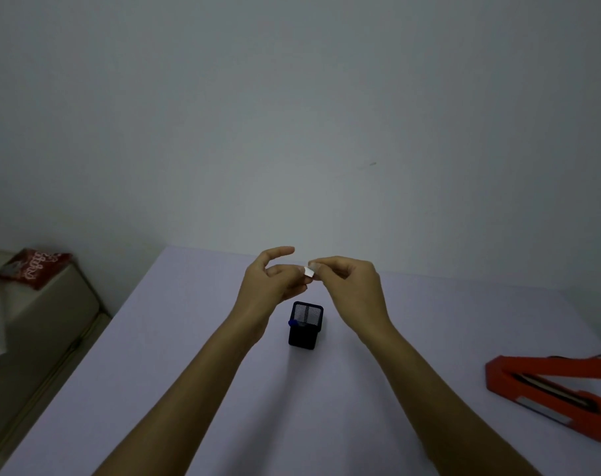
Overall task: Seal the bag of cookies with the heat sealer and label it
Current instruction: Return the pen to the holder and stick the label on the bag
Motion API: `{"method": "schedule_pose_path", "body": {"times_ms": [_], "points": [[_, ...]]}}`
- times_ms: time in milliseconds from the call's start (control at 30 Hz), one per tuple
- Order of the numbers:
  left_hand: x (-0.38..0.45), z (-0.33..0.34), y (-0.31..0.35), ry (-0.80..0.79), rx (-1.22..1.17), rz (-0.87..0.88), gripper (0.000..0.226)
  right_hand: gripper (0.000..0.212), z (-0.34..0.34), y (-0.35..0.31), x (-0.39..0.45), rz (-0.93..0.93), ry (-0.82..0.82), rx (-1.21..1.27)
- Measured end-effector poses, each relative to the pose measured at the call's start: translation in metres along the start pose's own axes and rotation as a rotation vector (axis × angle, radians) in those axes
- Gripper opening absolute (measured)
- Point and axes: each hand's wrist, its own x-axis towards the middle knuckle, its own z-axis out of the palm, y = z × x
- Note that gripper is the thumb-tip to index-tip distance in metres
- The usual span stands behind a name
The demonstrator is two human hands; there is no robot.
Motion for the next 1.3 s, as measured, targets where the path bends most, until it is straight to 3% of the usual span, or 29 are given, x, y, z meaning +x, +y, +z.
{"method": "schedule_pose_path", "body": {"times_ms": [200, 500, 833, 933, 1000, 1167, 1300], "points": [[0.010, -0.017, -0.033, -0.044, 0.156, -0.109, 0.022, 0.020, -0.014, 0.008, 0.006, 0.139, 0.070, 0.094], [0.032, -0.041, -0.163, -0.054, 0.435, -0.418, 0.016, 0.021, -0.038, 0.037, -0.011, 0.276, 0.114, 0.065], [0.037, -0.043, -0.229, -0.014, 0.683, -0.511, 0.016, 0.020, -0.051, 0.063, -0.021, 0.403, 0.130, 0.108], [0.030, -0.027, -0.217, 0.077, 0.778, -0.402, 0.022, 0.020, -0.049, 0.073, -0.024, 0.436, 0.135, 0.116], [0.020, -0.008, -0.196, 0.101, 0.667, -0.258, 0.016, 0.019, -0.047, 0.079, -0.024, 0.460, 0.145, 0.128], [-0.012, 0.043, -0.130, -0.023, 0.311, 0.059, 0.008, 0.017, -0.042, 0.096, -0.024, 0.468, 0.230, 0.137], [-0.016, 0.068, -0.119, -0.069, 0.278, 0.114, 0.007, 0.015, -0.041, 0.104, -0.028, 0.421, 0.262, 0.100]]}}
